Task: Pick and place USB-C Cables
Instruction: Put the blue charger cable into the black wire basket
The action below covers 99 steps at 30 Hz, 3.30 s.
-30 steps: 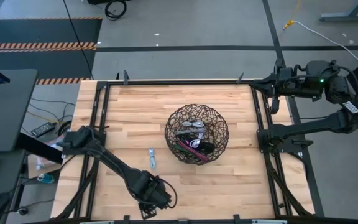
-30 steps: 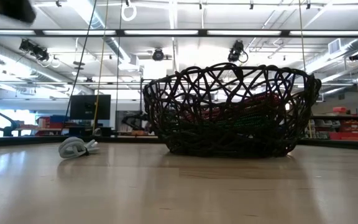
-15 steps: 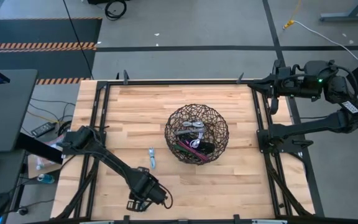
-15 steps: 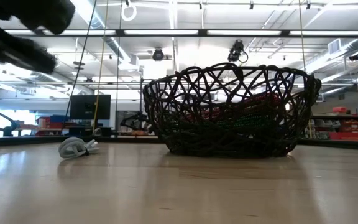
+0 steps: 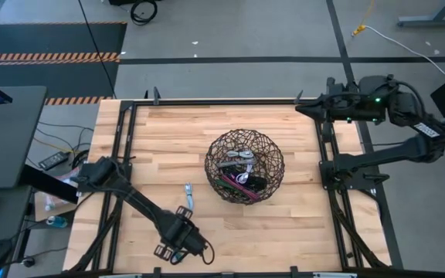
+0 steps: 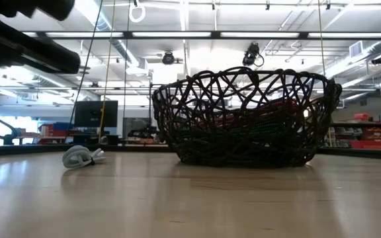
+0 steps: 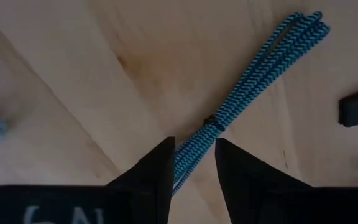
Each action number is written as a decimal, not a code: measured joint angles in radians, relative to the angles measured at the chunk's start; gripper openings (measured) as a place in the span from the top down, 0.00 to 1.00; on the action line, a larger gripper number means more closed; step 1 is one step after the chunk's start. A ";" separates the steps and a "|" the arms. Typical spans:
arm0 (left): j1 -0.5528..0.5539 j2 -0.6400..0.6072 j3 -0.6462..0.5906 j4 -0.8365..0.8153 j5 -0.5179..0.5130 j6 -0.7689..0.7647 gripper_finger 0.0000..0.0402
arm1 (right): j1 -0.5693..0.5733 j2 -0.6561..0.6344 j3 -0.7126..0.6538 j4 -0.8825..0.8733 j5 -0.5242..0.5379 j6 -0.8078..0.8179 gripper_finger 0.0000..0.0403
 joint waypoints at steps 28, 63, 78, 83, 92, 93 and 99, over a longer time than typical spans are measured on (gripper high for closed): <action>-0.072 0.109 0.001 0.021 -0.058 0.027 0.70 | 0.000 0.014 0.000 0.110 -0.113 -0.011 0.97; 0.273 0.001 0.669 0.015 -0.664 -0.124 0.92 | 0.000 0.013 0.000 0.101 -0.110 -0.031 0.97; 0.618 0.012 0.766 0.021 -0.630 0.001 0.92 | 0.000 0.013 0.000 0.077 -0.111 -0.038 0.97; 0.735 0.024 0.766 0.035 -0.385 0.007 0.92 | 0.000 0.013 0.000 0.078 -0.112 -0.052 0.97; 0.824 0.070 0.766 0.023 -0.100 0.079 0.92 | 0.000 -0.010 -0.001 0.083 -0.112 -0.090 0.97; 0.827 0.079 0.765 0.021 -0.068 0.091 0.92 | 0.000 -0.014 0.000 0.089 -0.112 -0.093 0.97; 0.821 0.126 0.766 0.034 0.021 0.111 0.92 | -0.002 -0.061 0.000 0.088 -0.110 -0.098 0.97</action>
